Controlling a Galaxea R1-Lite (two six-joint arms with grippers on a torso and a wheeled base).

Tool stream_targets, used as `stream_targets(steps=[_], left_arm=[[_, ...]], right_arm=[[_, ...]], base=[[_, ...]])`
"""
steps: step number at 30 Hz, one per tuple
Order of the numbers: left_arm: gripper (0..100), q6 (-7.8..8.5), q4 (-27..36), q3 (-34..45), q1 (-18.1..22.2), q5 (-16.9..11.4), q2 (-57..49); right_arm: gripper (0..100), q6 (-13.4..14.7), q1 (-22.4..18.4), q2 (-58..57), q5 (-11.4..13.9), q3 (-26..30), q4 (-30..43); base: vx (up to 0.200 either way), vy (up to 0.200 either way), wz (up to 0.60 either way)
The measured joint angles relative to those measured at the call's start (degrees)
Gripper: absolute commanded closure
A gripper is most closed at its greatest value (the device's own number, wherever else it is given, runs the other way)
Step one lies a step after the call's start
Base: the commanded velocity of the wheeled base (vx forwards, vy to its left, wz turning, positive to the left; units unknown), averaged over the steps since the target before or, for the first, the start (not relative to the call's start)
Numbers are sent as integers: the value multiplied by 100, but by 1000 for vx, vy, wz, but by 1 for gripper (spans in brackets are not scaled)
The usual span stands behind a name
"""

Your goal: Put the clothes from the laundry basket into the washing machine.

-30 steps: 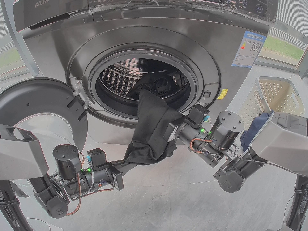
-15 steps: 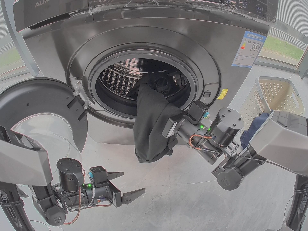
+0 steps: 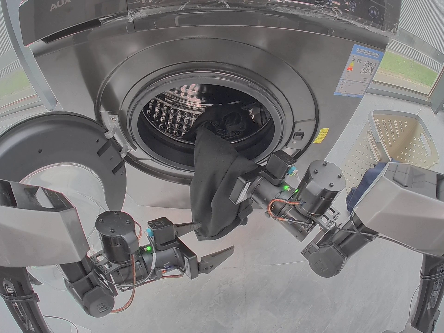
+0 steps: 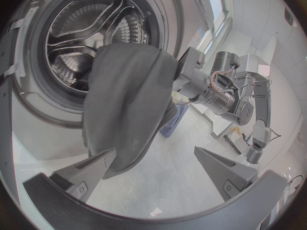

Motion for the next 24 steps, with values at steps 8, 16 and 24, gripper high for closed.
stream_targets(steps=[8,16,24], left_arm=[[0,0,0,-372,-284,-21,173],[0,-7,2,-897,-228,68,589],[0,-29,9,-1406,56,408,874]], right_arm=[[100,0,63,57,-7,-32,0],[100,7,179,69,-87,27,0],[100,16,407,-5,-122,291,0]], base=[[0,0,0],[0,0,0],[0,0,0]])
